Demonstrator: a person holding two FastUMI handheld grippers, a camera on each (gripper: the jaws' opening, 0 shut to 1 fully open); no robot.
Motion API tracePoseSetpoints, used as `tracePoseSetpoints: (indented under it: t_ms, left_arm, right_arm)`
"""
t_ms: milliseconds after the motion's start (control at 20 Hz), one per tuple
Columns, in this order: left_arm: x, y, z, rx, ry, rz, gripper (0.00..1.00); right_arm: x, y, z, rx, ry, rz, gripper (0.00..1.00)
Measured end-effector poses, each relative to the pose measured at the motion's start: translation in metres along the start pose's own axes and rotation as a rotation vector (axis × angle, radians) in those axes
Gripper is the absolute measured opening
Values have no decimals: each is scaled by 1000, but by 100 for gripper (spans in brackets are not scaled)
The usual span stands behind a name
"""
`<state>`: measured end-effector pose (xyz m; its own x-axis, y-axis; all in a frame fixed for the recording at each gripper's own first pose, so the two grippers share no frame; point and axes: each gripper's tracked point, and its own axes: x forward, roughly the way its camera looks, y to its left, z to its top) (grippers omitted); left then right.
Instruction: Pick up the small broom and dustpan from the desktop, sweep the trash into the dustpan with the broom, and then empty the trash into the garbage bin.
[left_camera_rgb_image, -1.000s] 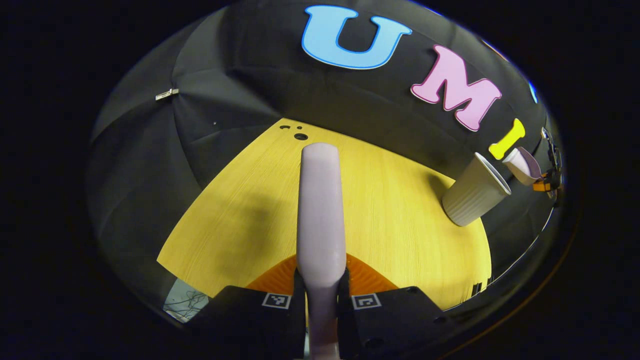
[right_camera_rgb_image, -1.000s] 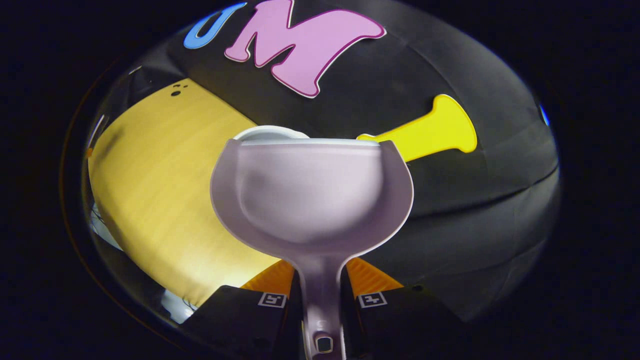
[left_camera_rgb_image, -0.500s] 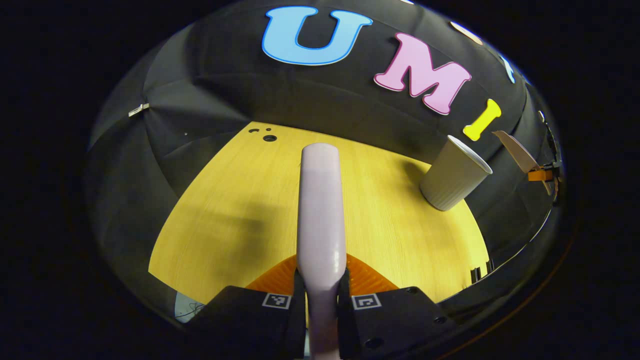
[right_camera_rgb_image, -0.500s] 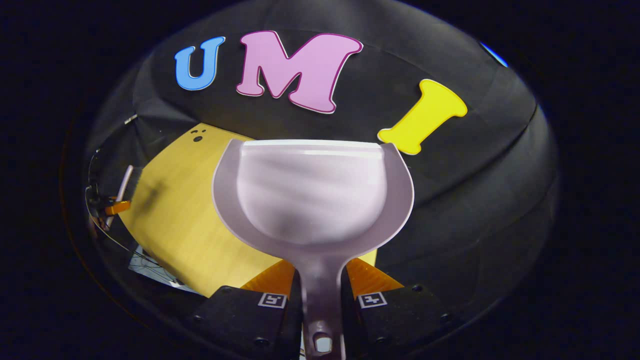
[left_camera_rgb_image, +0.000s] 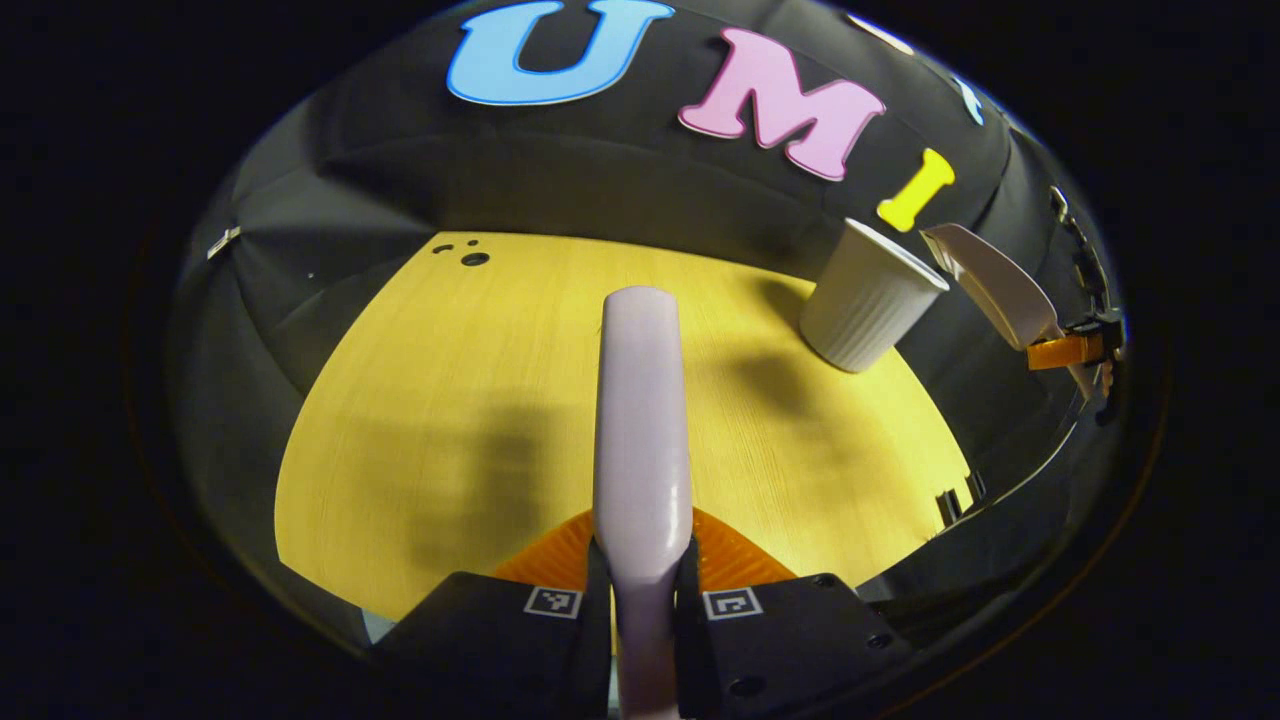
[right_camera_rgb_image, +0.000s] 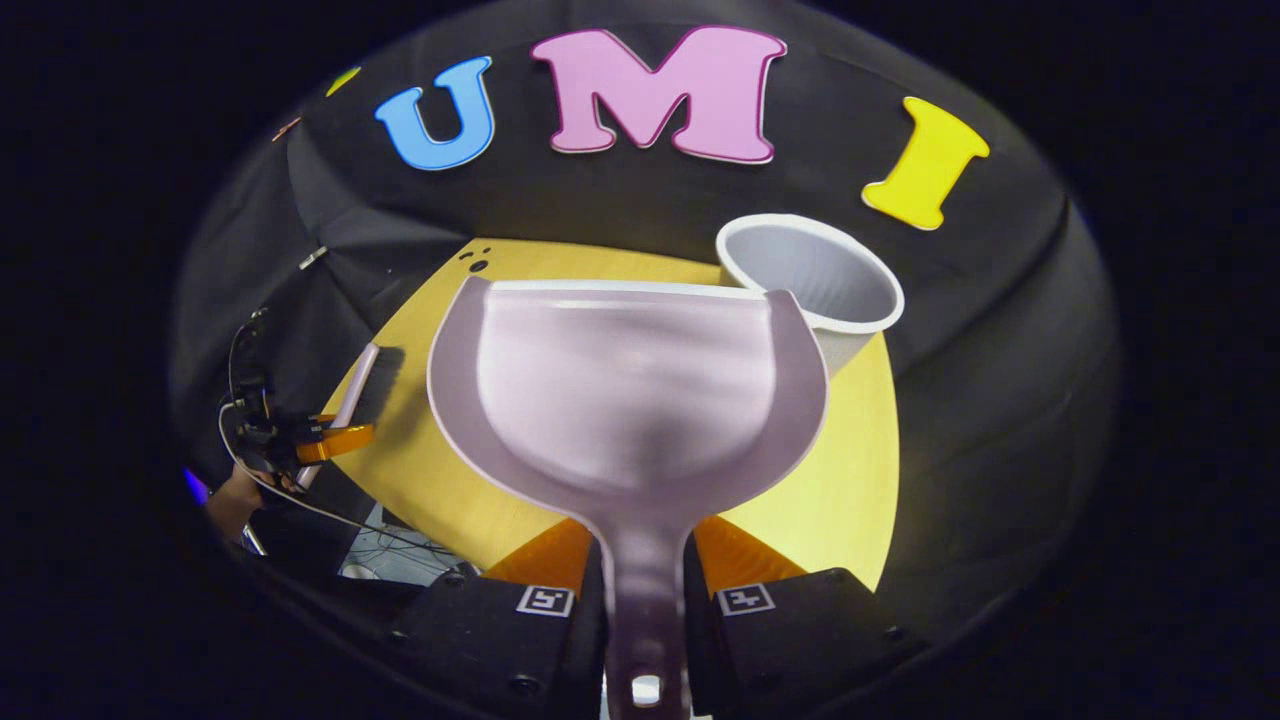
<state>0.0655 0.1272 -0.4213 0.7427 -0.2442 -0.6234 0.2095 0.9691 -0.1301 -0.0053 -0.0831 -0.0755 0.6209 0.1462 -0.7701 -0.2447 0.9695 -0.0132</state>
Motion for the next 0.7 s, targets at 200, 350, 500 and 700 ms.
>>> tracePoseSetpoints:
  t_ms: [200, 350, 500, 700]
  left_arm:
    - [26, -2, -7, 32, 51, 0, 30]
    - [51, -4, -12, 54, 105, 10, 30]
    - [69, -3, -14, 83, 150, 27, 30]
    - [98, 9, -21, 135, 217, 98, 29]
  right_arm:
    - [43, 32, -33, 43, 61, 47, 37]
    - [76, 48, -59, 155, 121, 62, 37]
    - [110, 44, -79, 176, 150, 12, 37]
    - [151, 40, -103, 142, 195, -60, 41]
